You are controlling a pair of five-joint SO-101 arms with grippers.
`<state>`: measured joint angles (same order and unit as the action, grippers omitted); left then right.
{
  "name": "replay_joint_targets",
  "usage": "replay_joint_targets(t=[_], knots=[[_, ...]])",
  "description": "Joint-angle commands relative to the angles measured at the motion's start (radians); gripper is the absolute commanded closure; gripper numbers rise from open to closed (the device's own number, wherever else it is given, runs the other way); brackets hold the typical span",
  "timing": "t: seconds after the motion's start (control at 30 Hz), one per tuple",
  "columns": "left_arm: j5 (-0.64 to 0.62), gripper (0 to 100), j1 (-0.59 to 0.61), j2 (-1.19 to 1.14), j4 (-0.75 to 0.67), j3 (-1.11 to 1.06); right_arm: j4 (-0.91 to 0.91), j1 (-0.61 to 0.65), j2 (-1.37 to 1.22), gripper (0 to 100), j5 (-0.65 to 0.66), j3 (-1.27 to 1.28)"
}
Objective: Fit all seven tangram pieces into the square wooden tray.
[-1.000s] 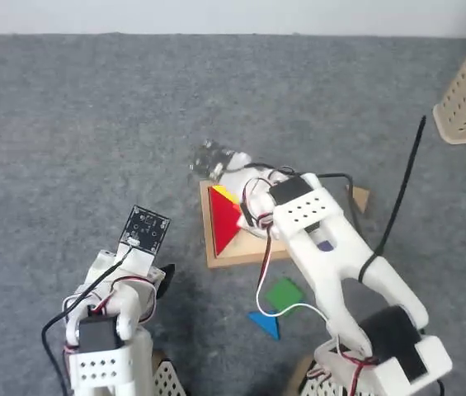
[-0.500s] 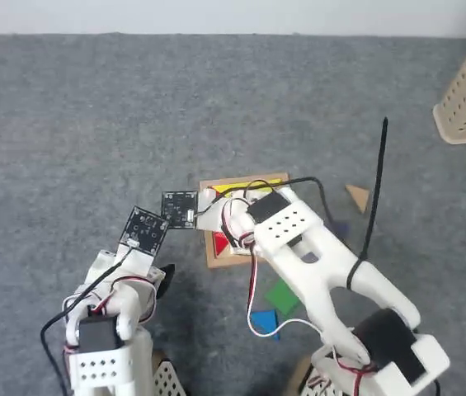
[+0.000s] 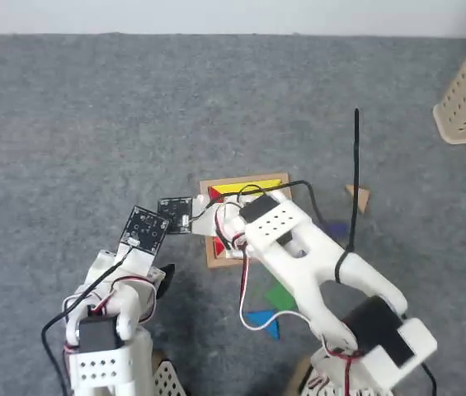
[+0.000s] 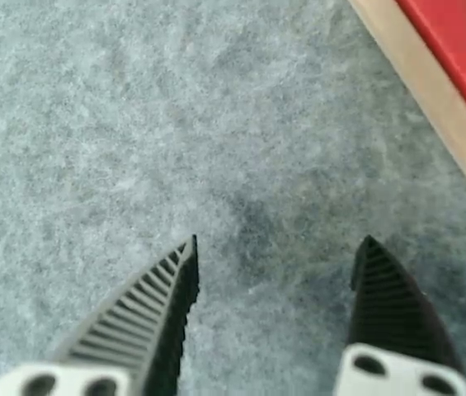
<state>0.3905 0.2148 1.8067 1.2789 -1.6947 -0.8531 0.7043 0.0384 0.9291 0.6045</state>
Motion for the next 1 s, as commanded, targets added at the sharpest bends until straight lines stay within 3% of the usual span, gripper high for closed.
replay_joint_targets(t=[0.0,0.27,0.97], knots=[[0.005,72,-0.003,0.015,0.005,0.008,0.018,-0.028,-0.015,98.9,0.008,-0.077],[0.005,72,-0.003,0.015,0.005,0.008,0.015,-0.012,-0.068,98.4,0.008,-0.1],[0.005,72,-0.003,0.015,0.005,0.008,-0.116,-0.035,-0.045,83.5,-0.041,-0.146]])
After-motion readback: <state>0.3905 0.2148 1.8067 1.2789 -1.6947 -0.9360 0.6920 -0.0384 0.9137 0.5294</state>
